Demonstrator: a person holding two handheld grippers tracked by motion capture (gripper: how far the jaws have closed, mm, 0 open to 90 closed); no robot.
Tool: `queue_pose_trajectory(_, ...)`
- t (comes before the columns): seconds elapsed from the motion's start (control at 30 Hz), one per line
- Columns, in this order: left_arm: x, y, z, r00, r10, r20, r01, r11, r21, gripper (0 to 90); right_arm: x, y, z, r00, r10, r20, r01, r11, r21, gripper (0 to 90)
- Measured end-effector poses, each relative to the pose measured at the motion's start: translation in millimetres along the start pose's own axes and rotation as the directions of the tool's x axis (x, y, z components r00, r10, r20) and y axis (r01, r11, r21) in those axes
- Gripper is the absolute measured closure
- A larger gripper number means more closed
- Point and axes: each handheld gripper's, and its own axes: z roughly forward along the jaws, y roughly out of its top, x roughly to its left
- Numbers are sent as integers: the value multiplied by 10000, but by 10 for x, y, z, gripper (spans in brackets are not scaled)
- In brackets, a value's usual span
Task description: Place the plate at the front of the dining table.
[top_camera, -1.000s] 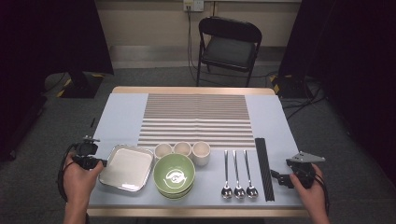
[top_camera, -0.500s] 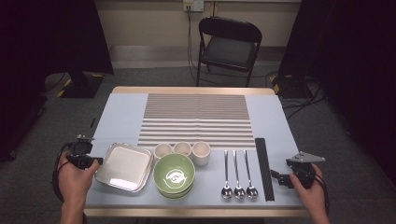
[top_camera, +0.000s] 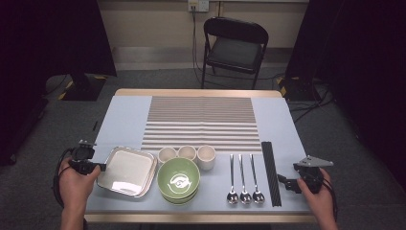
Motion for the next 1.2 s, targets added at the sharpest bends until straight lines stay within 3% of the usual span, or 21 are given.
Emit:
queue_pose_trajectory(0.23,24,-13,30,9998,-28,191,27,10000,85,851,0,0,0,10000,0,-1,0,10000,0,163)
queue_pose_trajectory(0.63,18,-7,29,9998,-44,169,42,9999,116,857,0,0,0,10000,1,0,-1,10000,1,163)
queue_pose_trajectory(0.8,38,-11,10,9987,-241,441,232,9995,213,865,0,0,0,10000,8,-2,-8,10000,4,163)
queue_pose_trajectory(1.03,63,-12,-60,9944,-562,899,565,9984,-2,875,-1,0,0,10000,10,-1,-10,10000,4,163)
queue_pose_trajectory(1.2,111,-29,-77,9858,-882,1428,883,9961,53,880,-2,0,0,10000,6,-18,-6,10000,2,163)
